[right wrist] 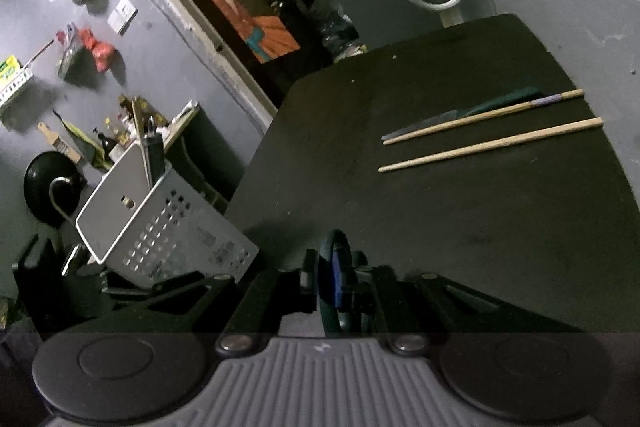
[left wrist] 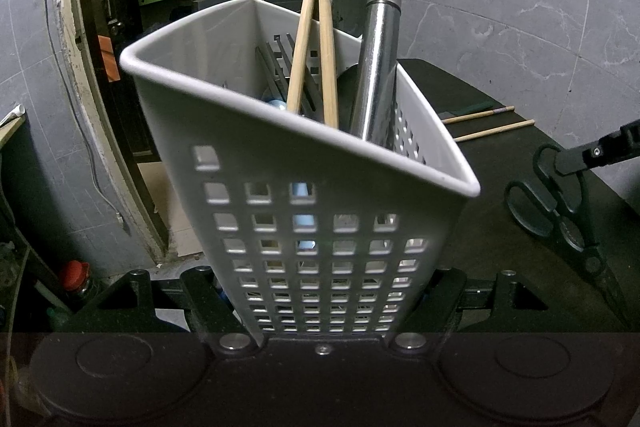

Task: Organize utensils
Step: 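Carry the scissors with the right tool up over the caddy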

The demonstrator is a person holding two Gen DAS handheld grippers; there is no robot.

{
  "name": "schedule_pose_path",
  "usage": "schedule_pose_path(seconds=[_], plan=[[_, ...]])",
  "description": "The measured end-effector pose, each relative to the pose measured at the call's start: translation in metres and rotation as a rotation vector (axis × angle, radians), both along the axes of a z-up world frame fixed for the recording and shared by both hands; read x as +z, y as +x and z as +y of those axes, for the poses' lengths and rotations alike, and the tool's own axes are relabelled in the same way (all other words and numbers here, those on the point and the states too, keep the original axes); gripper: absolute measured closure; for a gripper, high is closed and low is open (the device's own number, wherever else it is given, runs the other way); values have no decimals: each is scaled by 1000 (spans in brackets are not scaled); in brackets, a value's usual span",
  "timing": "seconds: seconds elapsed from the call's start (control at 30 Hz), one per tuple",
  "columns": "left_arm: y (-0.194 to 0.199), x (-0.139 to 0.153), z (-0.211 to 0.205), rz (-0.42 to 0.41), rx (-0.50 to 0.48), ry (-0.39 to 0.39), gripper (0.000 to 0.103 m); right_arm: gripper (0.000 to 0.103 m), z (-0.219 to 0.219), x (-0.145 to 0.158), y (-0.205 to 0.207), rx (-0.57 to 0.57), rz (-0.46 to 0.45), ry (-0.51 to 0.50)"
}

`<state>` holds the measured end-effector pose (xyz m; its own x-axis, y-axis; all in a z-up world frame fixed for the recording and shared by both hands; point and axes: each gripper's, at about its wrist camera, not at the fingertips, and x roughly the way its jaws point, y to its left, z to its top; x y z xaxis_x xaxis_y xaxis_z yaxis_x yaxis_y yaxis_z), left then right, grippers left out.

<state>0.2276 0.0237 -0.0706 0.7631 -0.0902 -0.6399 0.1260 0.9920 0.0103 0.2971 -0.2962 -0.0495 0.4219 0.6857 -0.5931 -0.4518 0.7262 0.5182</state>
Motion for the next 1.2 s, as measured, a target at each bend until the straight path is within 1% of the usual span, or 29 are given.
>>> schedule_pose_path(seconds=[0.17,0.3,0.37,0.47,0.63,0.77,0.93,1.03,1.13,1.2], plan=[[0,0,0,0,0,1,27,93,11,0,0,38,-15,-71],[0,0,1,0,-2,1,27,94,18,5,4,39,-27,-141],[0,0,1,0,-1,-2,27,94,20,9,4,54,-40,-145],[0,0,1,-1,0,-2,27,94,16,21,1,49,-62,-110],[-1,-1,2,-5,3,-10,27,95,7,55,-12,16,-150,-34],[-3,-3,2,-8,4,-13,27,95,7,87,-24,5,-255,4],[-3,-3,3,-9,5,-13,27,95,12,134,-29,-10,-405,53],[-4,-4,3,-10,6,-15,27,95,21,161,-27,13,-471,77],[-4,-4,4,-11,7,-16,27,95,39,181,-26,52,-515,64],[-4,-4,3,-11,7,-16,27,95,54,193,-28,85,-548,81]])
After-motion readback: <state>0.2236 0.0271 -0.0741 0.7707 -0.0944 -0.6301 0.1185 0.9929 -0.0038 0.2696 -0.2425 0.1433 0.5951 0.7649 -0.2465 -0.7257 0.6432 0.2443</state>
